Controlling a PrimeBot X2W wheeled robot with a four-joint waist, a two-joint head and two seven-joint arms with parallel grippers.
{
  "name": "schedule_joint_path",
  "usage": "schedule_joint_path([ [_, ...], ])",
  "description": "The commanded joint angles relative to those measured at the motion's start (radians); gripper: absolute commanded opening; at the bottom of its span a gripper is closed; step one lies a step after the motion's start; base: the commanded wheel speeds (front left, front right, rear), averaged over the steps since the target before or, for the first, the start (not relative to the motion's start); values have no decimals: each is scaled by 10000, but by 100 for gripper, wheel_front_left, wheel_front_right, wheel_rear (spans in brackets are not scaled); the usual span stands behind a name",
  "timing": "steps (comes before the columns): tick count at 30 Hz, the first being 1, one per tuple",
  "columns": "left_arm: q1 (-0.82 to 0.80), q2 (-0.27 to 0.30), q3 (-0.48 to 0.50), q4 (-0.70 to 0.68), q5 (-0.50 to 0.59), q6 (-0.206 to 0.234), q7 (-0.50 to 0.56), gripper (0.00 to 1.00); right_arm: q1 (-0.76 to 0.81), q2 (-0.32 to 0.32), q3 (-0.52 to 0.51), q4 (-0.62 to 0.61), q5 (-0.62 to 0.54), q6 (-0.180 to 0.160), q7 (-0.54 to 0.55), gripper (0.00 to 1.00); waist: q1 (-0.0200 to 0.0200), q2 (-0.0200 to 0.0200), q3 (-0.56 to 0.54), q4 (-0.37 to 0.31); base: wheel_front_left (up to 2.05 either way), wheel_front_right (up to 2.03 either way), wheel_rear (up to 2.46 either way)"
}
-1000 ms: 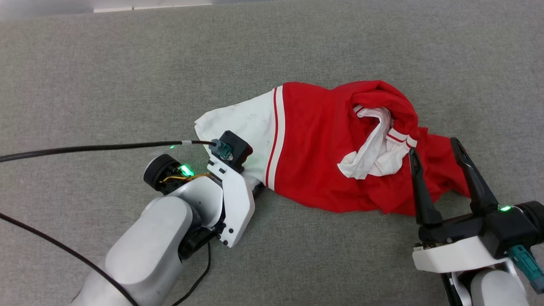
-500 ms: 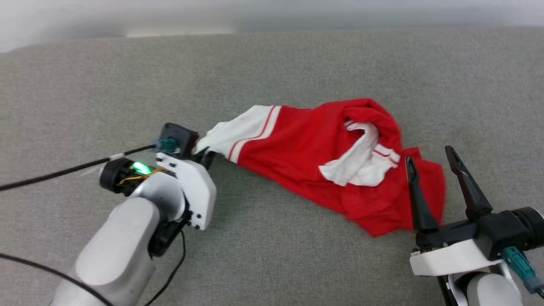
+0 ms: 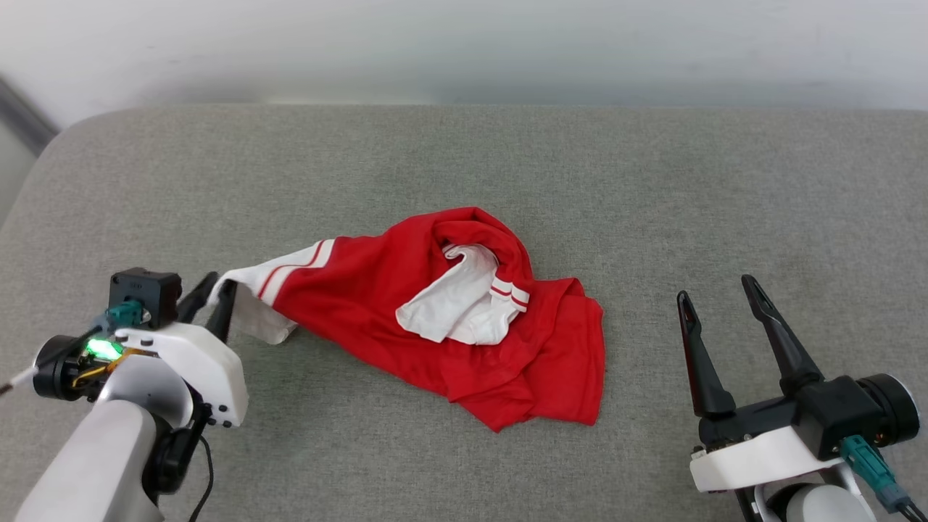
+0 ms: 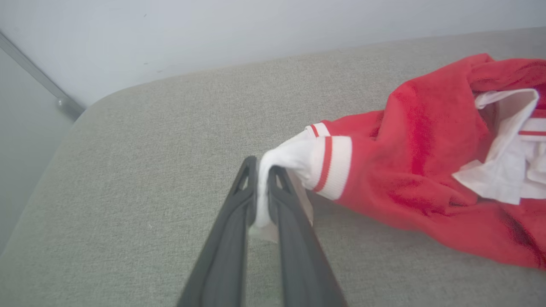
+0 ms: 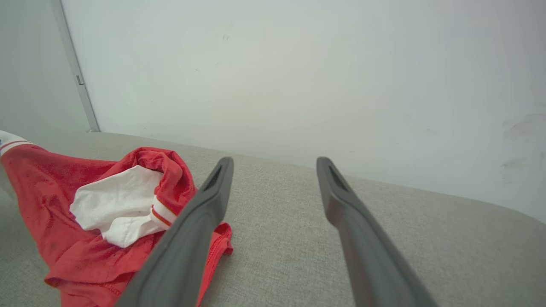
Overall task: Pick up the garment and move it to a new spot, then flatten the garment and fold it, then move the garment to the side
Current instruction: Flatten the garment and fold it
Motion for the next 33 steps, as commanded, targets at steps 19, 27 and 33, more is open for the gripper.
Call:
schedule_joint_path([
  [19,2399,-1483,281,-2141,800,568,-3439,100,384,5,-60,-26,79,-7,-22,100,0,0,-774,331,0,0,0],
  [27,2482,-1951,-647,-2560,896,-146,-2646,100,246,5,-73,-110,-100,-7,-23,100,0,0,-559,227,0,0,0],
  [33,1278,-2260,-2040,-2149,633,-916,368,100,94,5,-40,-164,-245,-7,-22,100,0,0,-68,-24,0,0,0],
])
